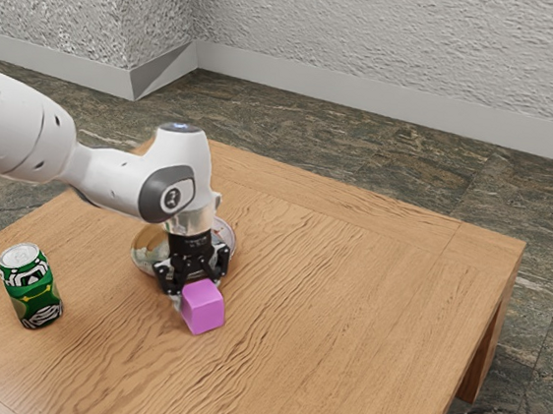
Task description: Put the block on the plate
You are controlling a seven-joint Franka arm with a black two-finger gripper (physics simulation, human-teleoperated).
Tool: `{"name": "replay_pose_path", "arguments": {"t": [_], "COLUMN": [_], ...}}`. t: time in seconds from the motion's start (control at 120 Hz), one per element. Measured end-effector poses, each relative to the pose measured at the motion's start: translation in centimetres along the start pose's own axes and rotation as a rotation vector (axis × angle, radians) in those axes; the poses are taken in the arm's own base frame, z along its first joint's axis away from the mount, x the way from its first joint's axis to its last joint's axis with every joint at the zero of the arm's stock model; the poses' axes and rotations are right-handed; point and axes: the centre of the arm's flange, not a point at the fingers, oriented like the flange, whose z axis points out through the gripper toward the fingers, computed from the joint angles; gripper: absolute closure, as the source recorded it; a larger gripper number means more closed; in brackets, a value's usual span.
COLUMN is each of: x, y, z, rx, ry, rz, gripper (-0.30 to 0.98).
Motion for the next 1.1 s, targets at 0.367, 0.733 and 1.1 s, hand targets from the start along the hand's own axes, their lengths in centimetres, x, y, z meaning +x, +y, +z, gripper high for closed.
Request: {"name": "replay_pose_path", "arguments": {"t": [0.367, 0.733, 1.1], "x": [-2.4, 3.4, 8.5], "y": [0.1, -1.6, 0.0], "z": [-8.8, -15.1, -12.7], "rx": [-0.119, -0.158, -0.114], "ry": [0.03, 0.057, 0.056], "rz": [0.006, -0.099, -0.159], "gripper": [0.29, 0.31, 0.32]}}
